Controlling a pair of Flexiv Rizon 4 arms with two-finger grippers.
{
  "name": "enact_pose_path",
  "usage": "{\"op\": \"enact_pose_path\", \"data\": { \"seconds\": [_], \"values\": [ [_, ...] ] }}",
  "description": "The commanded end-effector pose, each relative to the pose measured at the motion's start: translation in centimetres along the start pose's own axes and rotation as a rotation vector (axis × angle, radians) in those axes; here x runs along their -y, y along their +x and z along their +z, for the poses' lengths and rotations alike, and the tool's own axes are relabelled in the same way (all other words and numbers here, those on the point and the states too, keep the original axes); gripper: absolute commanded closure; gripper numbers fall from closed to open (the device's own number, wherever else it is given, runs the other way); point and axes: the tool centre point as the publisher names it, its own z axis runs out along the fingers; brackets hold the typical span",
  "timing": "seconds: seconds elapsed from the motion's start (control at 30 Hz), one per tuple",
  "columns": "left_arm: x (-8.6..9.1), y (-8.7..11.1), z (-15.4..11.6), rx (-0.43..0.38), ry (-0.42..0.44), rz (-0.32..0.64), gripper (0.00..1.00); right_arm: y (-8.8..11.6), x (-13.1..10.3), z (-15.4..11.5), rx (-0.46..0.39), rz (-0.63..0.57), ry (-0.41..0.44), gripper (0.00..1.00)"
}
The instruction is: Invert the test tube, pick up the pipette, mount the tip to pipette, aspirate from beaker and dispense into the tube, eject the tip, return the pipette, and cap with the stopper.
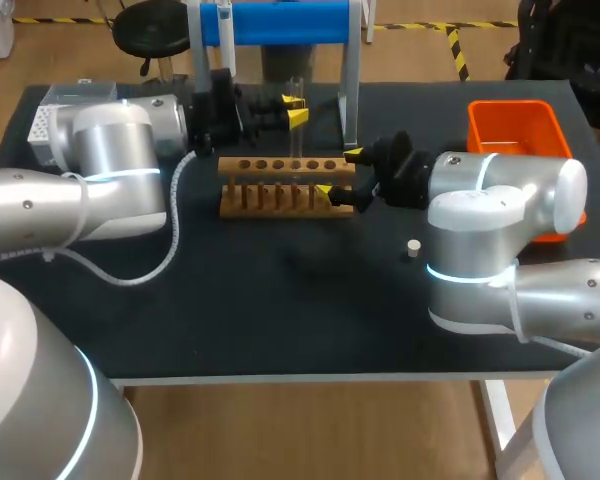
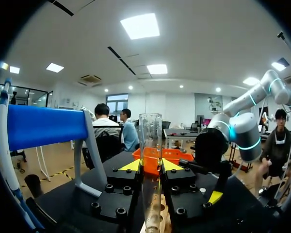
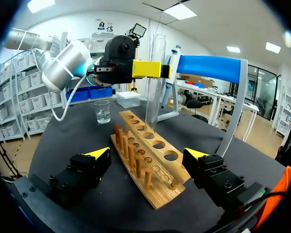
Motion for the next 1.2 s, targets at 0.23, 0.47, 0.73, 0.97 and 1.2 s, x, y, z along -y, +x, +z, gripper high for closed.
{"op": "enact_pose_path", "data": {
  "seconds": [0.23,0.47,0.73,0.97,1.2],
  "values": [
    [-1.2,-0.3,0.1,-0.001,0.023,-0.007,1.0,0.1,0.1,-0.1,0.003,0.0,-0.002,0.0],
    [-1.9,-0.3,-0.1,0.006,0.028,-0.011,1.0,0.1,0.1,-0.1,0.003,0.0,-0.002,0.0],
    [-2.7,-0.3,-0.3,0.014,0.029,-0.02,1.0,0.1,0.1,-0.1,0.003,0.0,-0.002,0.0],
    [-3.1,-0.3,-0.2,0.013,0.029,-0.015,1.0,0.1,0.1,-0.1,0.003,0.0,-0.002,0.0],
    [-3.6,-0.3,-0.2,0.012,0.03,-0.012,1.0,0.1,0.1,-0.1,0.003,0.0,-0.002,0.0]
  ]
}}
